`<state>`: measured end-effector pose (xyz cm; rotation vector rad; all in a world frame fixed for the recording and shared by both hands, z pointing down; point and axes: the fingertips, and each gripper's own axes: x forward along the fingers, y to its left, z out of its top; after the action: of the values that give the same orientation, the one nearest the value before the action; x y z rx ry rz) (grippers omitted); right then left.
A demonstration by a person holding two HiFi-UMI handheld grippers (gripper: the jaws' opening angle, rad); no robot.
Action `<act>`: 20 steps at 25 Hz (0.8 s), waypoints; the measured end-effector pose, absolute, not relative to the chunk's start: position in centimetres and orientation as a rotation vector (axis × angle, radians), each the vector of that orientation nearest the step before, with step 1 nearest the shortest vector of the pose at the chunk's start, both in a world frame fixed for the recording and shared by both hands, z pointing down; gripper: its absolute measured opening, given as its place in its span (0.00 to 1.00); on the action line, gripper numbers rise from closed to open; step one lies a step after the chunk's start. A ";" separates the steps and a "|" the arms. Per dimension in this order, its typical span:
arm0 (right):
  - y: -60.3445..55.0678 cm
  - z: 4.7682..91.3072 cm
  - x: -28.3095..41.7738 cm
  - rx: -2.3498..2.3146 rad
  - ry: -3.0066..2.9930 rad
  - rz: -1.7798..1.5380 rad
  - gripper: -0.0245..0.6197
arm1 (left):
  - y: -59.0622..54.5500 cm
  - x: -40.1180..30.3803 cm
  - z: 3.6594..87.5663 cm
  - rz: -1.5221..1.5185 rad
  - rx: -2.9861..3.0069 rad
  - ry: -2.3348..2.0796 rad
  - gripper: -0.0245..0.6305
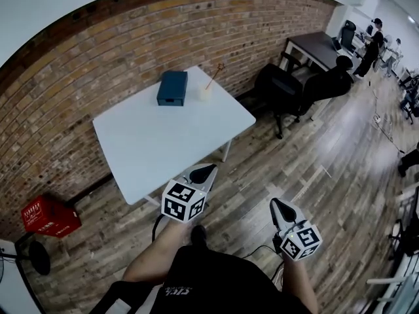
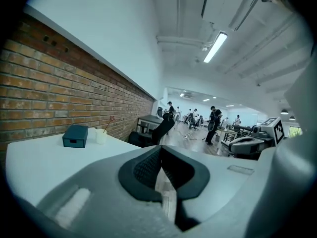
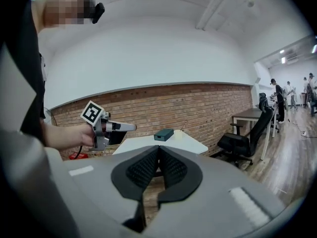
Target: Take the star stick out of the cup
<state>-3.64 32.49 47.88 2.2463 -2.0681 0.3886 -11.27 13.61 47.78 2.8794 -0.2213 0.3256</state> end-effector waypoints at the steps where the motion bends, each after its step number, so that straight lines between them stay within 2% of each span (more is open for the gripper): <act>1: 31.2 47.8 -3.4 2.242 -2.074 0.391 0.04 | 12.8 -10.7 47.8 0.332 2.883 -0.206 0.04; 12: 18.5 47.4 -0.9 2.248 -2.146 0.410 0.04 | 5.0 -6.8 48.4 0.422 2.904 -0.082 0.04; 20: 15.2 49.9 1.6 2.181 -2.199 0.523 0.04 | 3.2 -4.7 49.7 0.447 2.878 -0.092 0.04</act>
<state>1.60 15.17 49.92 2.1808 -2.1988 0.5230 -4.66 3.16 49.66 2.8784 -0.0923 0.4469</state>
